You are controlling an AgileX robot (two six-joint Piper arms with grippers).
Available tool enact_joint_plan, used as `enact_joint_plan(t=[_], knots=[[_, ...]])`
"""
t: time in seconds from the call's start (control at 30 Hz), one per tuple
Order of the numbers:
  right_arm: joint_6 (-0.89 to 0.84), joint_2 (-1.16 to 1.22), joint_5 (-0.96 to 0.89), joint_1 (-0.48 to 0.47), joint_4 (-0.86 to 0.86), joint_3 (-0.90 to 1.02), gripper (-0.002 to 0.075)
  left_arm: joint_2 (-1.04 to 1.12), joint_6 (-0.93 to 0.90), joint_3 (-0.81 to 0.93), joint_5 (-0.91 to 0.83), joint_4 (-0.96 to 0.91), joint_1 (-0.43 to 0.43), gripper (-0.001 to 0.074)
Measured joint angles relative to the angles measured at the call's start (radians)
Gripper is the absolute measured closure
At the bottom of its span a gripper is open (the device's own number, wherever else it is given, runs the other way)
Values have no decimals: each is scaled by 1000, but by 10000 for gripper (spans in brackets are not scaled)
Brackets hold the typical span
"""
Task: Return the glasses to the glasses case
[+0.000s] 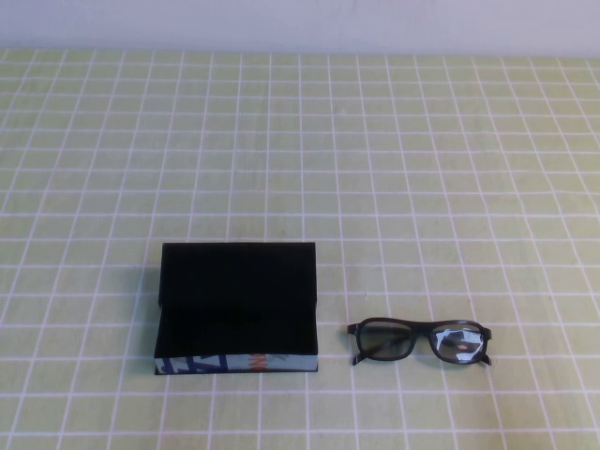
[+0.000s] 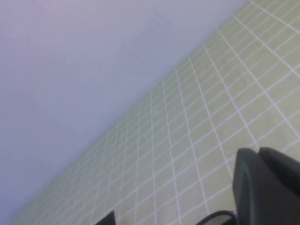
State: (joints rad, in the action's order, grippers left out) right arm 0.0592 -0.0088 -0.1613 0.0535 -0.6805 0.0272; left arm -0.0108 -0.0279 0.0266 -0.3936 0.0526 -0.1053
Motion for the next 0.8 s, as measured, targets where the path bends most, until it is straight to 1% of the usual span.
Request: enact_joint_plan(t=[0.13, 0.2, 0.33, 0.4, 0.63, 0.8], knots=[[0, 0, 8, 0, -82, 0, 737, 0, 0, 0, 0, 0, 0, 738], [0, 0, -22, 0, -99, 0, 737, 0, 0, 0, 0, 0, 0, 738], [-6, 0, -141, 0, -114, -51, 737, 0, 0, 0, 0, 0, 0, 738], [-52, 26, -209, 0, -116, -102, 737, 0, 0, 0, 0, 0, 0, 738], [-258, 250, -427, 0, -116, -315, 737, 0, 0, 0, 0, 0, 0, 738], [-344, 480, -579, 0, -108, -437, 737, 0, 0, 0, 0, 0, 0, 738]])
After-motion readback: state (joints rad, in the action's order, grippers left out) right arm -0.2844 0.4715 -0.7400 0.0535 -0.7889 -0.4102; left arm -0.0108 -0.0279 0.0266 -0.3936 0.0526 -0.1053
